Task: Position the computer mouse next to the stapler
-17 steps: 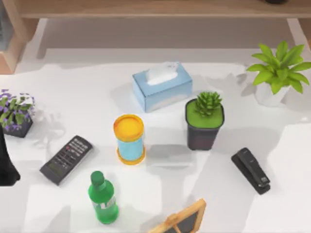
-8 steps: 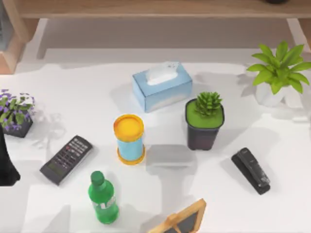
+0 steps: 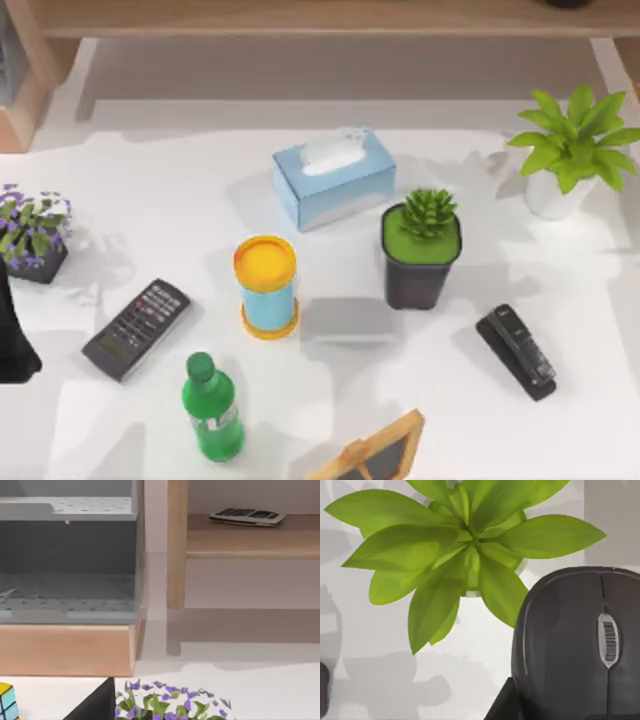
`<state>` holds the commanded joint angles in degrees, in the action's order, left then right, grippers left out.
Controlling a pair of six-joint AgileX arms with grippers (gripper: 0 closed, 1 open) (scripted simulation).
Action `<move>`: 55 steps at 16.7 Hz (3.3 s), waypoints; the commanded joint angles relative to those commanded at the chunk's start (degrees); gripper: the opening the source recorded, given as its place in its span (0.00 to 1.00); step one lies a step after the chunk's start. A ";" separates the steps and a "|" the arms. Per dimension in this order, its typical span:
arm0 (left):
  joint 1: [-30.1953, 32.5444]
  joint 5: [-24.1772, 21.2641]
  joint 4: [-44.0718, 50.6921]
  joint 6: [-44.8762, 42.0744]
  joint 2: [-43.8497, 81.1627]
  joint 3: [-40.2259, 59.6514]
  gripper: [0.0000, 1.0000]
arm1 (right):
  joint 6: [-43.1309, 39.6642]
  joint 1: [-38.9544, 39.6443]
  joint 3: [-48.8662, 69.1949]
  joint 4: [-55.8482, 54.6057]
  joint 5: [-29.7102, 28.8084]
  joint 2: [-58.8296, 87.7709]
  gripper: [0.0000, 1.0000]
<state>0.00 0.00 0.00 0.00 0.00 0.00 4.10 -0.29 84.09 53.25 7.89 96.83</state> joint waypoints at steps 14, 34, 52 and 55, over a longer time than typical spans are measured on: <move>0.00 0.00 0.00 0.00 0.00 0.00 1.00 | 5.14 10.44 -29.63 -7.18 -8.90 -4.11 0.00; 0.00 0.00 0.00 0.00 0.00 0.00 1.00 | 0.76 16.19 -28.72 -11.54 -12.50 -7.81 0.00; 0.00 0.00 0.00 0.00 0.00 0.00 1.00 | 5.18 10.45 -31.43 -10.82 -8.91 -2.27 0.30; 0.00 0.00 0.00 0.00 0.00 0.00 1.00 | 5.18 10.45 -31.43 -10.82 -8.91 -2.27 0.53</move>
<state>0.00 0.00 0.00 0.00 0.00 0.00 9.27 10.16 52.66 42.43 -1.02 94.56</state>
